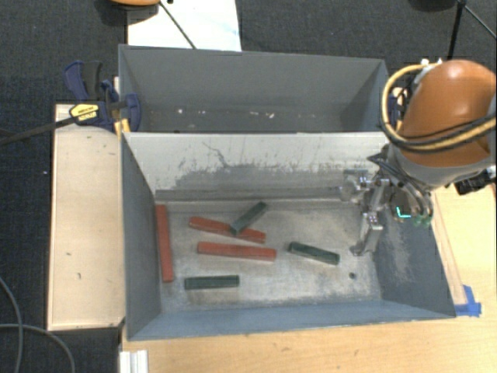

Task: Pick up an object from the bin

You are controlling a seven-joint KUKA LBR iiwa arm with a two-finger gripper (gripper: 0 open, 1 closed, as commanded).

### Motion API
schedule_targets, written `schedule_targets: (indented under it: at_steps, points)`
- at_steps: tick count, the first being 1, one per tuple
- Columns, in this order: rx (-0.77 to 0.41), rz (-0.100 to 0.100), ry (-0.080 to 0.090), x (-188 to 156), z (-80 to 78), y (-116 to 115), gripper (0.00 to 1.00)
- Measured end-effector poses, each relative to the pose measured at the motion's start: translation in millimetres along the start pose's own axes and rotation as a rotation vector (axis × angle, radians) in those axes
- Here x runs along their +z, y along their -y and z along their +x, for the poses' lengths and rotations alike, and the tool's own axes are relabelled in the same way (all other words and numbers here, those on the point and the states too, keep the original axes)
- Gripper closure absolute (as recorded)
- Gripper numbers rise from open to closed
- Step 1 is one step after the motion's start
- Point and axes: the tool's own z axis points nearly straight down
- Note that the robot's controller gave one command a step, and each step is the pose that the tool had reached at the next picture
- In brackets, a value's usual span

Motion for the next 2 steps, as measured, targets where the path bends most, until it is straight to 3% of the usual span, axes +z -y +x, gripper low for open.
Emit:
schedule_targets:
  at_steps: [1,2]
  points:
    - [-0.002,0.001,0.008,-4,-1.5,0,0.00]
    - [0.047,0.000,0.014,63,-8.0,-15,0.00]
